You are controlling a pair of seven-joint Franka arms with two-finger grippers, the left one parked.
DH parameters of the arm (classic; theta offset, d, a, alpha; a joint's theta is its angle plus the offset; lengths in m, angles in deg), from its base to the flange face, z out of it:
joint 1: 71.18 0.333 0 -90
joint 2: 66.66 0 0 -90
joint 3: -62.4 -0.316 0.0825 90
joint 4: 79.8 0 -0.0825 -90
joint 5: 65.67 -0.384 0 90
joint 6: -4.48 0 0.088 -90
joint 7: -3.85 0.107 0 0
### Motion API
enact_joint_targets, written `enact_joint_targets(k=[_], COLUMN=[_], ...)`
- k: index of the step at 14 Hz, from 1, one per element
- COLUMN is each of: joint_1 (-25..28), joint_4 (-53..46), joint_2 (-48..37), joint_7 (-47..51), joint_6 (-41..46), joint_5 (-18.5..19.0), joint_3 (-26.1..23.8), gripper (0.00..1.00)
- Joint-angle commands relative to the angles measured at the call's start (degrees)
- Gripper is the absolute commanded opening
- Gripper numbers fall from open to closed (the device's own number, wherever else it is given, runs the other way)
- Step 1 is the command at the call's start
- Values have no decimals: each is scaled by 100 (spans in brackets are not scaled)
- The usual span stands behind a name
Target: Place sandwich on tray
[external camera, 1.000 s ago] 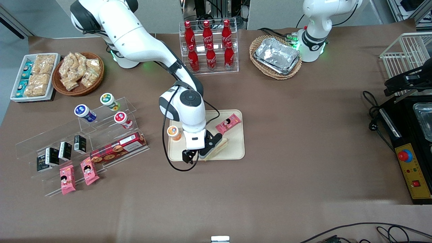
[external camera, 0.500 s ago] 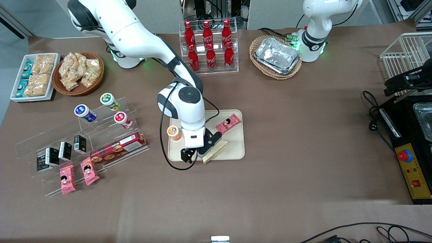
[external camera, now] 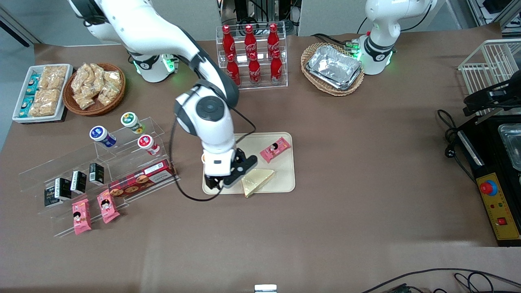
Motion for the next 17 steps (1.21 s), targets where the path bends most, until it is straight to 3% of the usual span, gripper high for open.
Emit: enact_joint_targets(k=[1,6,8,10,17], joint_1=[-102,-671,-1102,-1489,-2745], joint_4=[49,58,76,76,93], joint_2=[-803,-1946,-2341,-2650,-2906], joint_7=[-137,-84,-66,100,664], joint_6=[702,2011,2363,2653,3305], joint_5=[-342,-378,-727,-826,-835], joint_3=[-15,-58,-59,-59,-15], gripper=[100,100,100,100,100])
